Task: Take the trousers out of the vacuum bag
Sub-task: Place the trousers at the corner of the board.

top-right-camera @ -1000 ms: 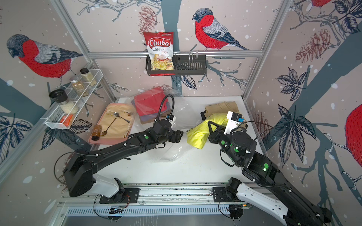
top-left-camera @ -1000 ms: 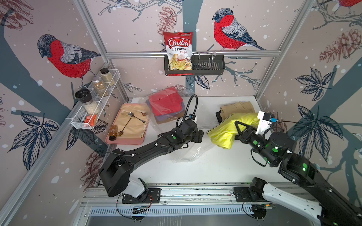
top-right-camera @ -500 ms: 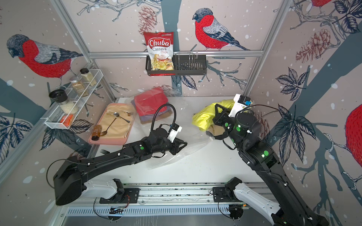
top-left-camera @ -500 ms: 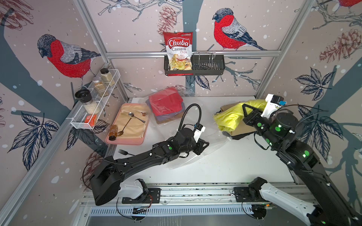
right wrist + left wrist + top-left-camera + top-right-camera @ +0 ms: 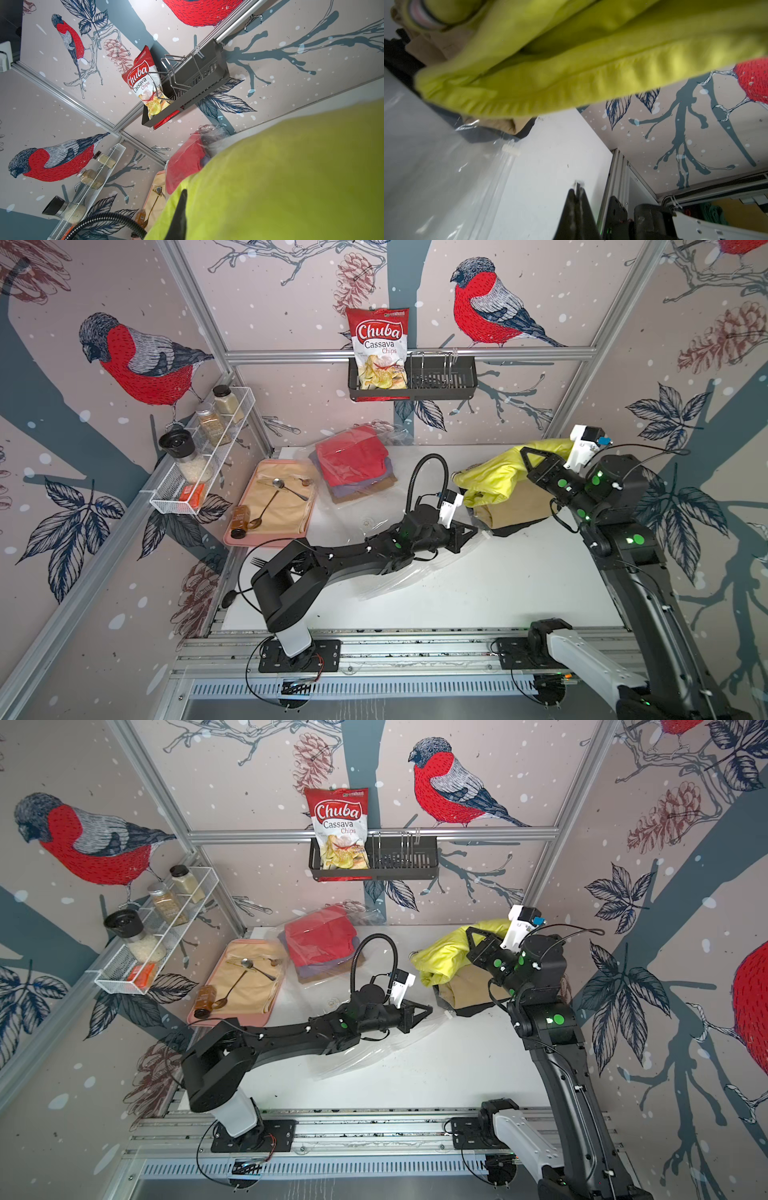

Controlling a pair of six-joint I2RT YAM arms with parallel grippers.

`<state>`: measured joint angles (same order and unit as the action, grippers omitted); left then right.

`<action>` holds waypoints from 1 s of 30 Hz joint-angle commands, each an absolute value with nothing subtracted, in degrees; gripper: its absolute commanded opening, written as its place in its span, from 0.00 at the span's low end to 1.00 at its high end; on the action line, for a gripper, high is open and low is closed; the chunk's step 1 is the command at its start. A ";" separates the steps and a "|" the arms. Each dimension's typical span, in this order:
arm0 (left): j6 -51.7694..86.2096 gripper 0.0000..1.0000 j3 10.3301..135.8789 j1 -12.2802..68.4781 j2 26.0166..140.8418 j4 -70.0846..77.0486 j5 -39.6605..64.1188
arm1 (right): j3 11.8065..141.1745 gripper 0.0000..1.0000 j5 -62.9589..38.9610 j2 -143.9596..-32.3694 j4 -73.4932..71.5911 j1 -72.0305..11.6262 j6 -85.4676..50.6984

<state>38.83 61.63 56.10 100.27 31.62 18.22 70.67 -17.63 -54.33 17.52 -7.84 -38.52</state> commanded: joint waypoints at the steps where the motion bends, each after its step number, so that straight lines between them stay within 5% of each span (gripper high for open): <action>1: 42.14 0.00 65.50 55.16 104.32 36.55 20.23 | 69.97 0.00 -26.69 -55.12 4.77 -3.98 -40.57; 14: 47.03 0.00 74.34 49.93 114.30 41.84 24.69 | 70.05 0.00 -39.56 -63.02 -6.89 9.66 -43.77; 30: 41.02 0.00 68.28 47.19 110.52 37.22 29.64 | 63.16 0.00 -39.27 -71.54 -31.08 11.25 -48.04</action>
<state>42.89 68.60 47.40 111.44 36.51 28.08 63.53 -38.50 -70.87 -15.51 11.22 -46.72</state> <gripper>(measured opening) 0.049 0.098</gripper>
